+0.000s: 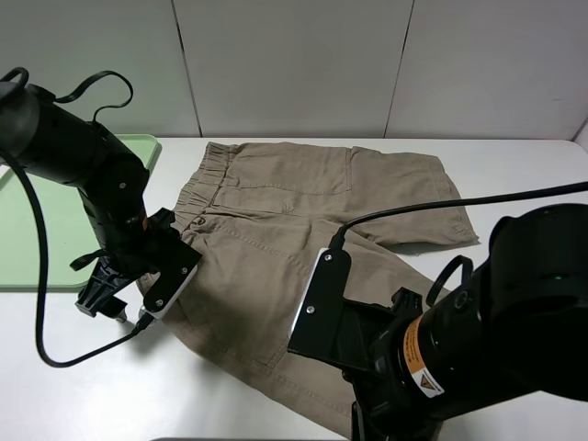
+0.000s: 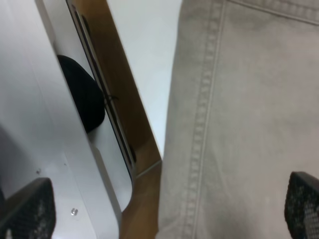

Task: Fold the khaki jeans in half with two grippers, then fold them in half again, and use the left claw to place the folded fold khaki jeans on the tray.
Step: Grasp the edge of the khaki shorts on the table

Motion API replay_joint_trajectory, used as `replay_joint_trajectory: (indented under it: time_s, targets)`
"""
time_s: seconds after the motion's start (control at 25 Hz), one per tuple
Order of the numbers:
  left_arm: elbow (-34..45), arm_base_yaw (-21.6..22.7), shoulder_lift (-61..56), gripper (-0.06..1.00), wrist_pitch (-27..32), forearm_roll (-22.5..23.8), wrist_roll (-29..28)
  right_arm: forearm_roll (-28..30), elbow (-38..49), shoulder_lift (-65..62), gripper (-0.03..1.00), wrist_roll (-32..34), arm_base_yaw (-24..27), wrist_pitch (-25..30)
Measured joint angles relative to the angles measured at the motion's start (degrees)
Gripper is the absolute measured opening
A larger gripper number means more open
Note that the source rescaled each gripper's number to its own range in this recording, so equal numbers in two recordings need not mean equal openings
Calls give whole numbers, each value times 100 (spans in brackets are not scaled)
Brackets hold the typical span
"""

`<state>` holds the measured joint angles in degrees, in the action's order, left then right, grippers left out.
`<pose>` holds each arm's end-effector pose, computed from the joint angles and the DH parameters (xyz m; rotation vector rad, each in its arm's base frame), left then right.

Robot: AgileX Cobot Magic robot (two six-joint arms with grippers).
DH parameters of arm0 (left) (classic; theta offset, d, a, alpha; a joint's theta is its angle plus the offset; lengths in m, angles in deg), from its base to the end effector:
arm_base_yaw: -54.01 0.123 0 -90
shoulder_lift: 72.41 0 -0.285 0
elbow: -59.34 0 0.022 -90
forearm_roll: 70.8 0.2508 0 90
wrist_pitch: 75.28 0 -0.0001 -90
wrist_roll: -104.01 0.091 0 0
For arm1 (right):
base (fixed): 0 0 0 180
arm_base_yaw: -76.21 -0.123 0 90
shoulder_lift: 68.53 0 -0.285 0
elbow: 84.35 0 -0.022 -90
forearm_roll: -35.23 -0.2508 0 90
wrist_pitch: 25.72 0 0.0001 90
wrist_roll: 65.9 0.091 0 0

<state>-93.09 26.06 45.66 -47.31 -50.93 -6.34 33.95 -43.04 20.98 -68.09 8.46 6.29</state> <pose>0.2771 -0.1306 0.0908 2.5980 1.6655 0.3196 0.0855 0.2119 0.1737 -1.6342 2.3796 0.2538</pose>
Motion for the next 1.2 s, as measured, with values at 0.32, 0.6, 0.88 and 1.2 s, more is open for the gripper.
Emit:
replay_joint_trajectory:
  time_s: [0.32, 0.6, 0.88, 1.2]
  targets:
    - [0, 5, 13, 90, -86, 2, 2, -31, 6, 972, 100, -68, 0, -43]
    - [0, 5, 13, 90, -157, 2, 2, 7, 11, 1898, 100, -68, 0, -64]
    - [0, 5, 30, 90, -208, 2, 2, 30, 6, 2161, 100, 131, 0, -199]
    - [0, 5, 30, 90, -224, 2, 2, 264, 1, 2274, 80, 321, -27, -276]
